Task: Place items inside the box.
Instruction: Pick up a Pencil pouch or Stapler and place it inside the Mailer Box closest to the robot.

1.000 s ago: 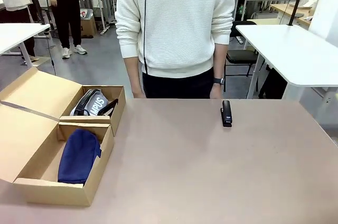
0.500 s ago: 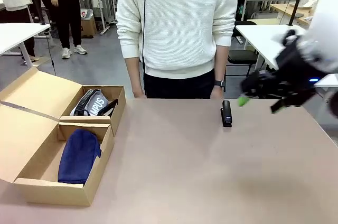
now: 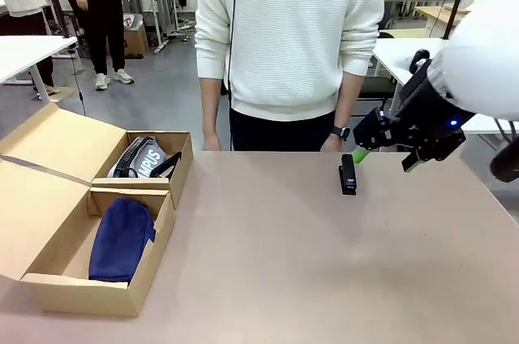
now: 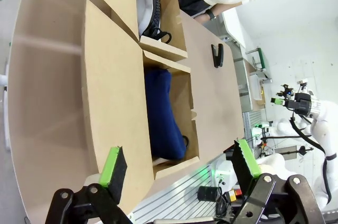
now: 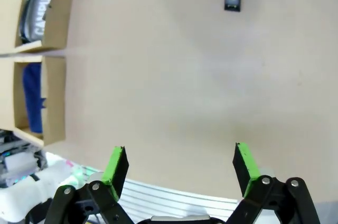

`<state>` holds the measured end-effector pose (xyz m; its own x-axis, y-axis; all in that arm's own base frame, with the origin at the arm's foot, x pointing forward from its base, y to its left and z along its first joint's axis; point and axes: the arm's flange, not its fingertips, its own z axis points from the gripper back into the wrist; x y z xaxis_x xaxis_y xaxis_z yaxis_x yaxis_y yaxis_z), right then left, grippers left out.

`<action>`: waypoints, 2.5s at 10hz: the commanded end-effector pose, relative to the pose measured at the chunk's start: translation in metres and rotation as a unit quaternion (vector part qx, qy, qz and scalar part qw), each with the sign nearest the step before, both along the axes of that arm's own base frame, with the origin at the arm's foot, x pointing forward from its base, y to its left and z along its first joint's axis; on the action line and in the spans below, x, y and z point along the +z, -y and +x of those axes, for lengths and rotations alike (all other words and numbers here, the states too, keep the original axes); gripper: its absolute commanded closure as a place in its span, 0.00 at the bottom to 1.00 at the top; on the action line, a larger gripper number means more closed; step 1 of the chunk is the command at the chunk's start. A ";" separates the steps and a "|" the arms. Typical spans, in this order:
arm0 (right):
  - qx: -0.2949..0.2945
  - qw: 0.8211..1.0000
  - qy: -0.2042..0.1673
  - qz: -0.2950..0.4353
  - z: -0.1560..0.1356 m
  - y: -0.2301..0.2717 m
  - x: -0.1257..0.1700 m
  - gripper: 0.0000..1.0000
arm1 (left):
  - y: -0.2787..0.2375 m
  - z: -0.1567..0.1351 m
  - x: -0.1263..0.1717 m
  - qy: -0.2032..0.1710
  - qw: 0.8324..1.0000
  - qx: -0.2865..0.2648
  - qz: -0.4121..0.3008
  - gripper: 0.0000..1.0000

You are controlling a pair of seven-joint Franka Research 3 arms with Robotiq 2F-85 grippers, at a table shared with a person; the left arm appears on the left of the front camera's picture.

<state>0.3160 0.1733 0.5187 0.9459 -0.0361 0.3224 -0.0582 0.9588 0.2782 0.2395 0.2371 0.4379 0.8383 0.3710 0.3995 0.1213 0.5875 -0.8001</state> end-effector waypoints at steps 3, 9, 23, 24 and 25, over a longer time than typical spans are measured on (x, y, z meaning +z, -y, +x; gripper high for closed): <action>-0.067 0.994 -0.005 -0.086 0.104 -0.026 -0.038 0.00 | 0.001 0.000 0.000 0.018 1.000 -0.002 -0.006 0.00; -0.115 0.984 0.010 -0.133 0.241 -0.003 -0.172 0.00 | 0.001 0.000 0.000 0.018 1.000 -0.002 -0.006 0.00; -0.104 0.990 0.037 -0.093 0.254 -0.007 -0.225 0.62 | 0.001 0.000 0.000 0.018 1.000 -0.002 -0.006 0.00; -0.105 0.989 0.039 -0.096 0.252 -0.004 -0.223 1.00 | 0.001 0.000 0.000 0.018 1.000 -0.002 -0.006 0.00; -0.107 0.989 0.040 -0.096 0.252 -0.002 -0.221 1.00 | 0.001 0.000 0.000 0.018 1.000 -0.002 -0.006 0.00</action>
